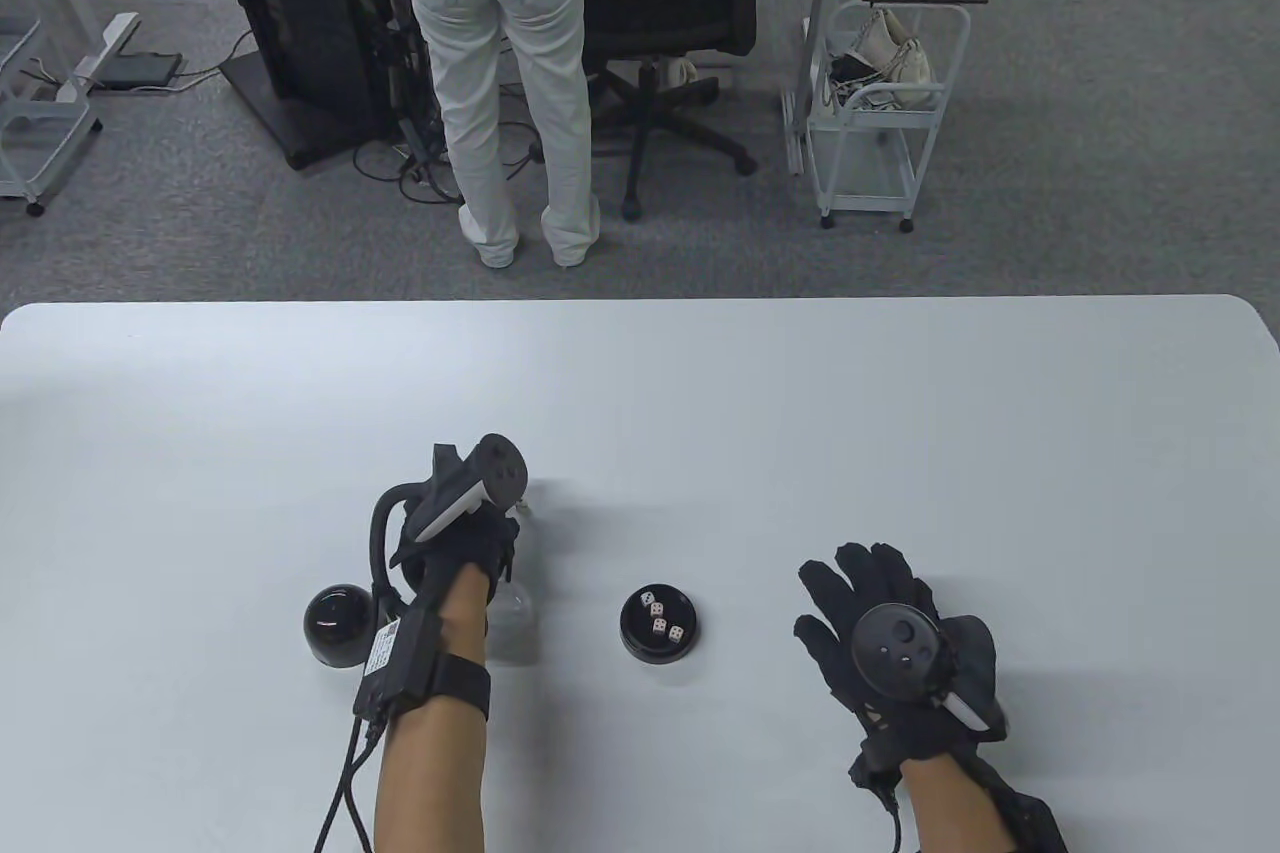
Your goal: Shake dice in a dice shaker
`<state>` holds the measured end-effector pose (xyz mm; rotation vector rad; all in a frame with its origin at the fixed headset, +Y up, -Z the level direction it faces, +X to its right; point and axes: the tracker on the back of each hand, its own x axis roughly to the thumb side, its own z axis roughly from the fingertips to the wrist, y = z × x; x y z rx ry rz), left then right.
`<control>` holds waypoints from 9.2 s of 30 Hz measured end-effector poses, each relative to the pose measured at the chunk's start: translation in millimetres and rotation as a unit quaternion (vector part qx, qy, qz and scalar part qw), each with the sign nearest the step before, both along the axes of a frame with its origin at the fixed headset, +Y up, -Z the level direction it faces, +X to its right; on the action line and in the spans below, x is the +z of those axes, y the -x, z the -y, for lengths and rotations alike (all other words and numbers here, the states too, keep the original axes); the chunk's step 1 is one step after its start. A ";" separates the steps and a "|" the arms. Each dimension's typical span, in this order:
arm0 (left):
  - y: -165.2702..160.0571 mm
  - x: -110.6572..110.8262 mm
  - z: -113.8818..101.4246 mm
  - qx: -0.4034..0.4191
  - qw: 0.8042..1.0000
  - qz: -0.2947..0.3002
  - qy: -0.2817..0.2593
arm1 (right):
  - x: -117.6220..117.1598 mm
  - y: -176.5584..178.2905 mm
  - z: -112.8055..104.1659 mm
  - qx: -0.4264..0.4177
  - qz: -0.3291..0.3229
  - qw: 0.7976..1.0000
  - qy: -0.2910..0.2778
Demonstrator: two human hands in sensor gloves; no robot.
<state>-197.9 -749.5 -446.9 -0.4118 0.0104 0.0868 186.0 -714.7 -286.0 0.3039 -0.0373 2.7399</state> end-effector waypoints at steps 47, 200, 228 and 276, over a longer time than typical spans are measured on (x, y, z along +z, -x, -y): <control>-109.0 83.3 -19.9 0.067 0.978 0.192 -0.048 | 1.3 2.2 0.4 0.008 -0.010 1.000 -0.006; -115.9 109.1 4.0 0.140 0.978 0.101 -0.116 | 1.4 9.8 4.1 0.026 -0.025 0.999 -0.008; -84.4 113.6 12.4 0.408 0.905 0.035 -0.115 | -0.5 10.4 10.0 0.032 -0.018 0.999 0.006; -82.0 122.7 -32.2 0.480 0.842 0.081 -0.234 | -0.5 10.7 7.4 0.029 -0.007 1.000 0.003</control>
